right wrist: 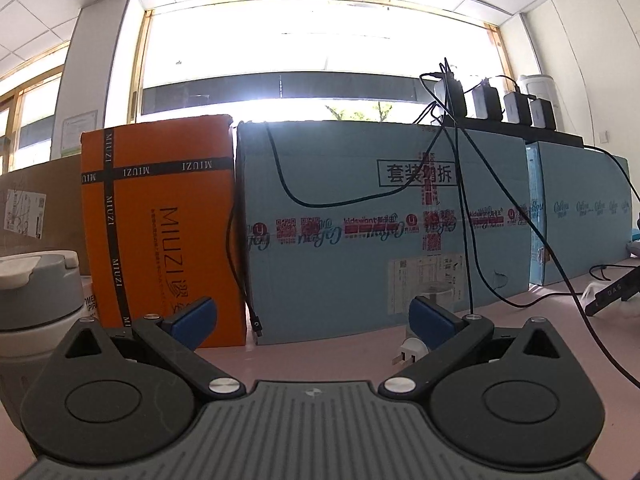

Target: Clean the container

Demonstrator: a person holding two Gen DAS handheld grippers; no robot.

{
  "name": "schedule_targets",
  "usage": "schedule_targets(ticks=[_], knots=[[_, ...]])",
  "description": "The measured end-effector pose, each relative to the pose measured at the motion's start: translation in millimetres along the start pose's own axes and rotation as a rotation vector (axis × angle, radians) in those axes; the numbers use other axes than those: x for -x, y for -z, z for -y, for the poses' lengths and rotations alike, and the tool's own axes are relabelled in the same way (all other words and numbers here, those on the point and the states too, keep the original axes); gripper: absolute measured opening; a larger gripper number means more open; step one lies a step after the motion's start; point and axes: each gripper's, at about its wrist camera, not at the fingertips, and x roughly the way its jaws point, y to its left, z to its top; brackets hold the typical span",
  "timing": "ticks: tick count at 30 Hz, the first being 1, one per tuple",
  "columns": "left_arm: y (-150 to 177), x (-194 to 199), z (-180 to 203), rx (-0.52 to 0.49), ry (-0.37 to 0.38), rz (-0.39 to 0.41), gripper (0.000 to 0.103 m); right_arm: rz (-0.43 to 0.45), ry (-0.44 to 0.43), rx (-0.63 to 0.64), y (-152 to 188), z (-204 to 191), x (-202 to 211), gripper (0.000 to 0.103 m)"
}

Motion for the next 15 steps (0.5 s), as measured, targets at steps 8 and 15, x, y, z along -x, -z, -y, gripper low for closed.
schedule_targets(ticks=[8, 15], knots=[[-0.8, 3.2, 2.2, -0.006, 0.006, 0.012, 0.103, 0.013, 0.010, 0.006, 0.8, -3.2, 2.4, 0.103], [1.9, 6.6, 0.3, -0.001, 0.007, 0.012, 0.103, 0.013, 0.012, 0.000, 1.7, -2.3, 4.8, 0.103]])
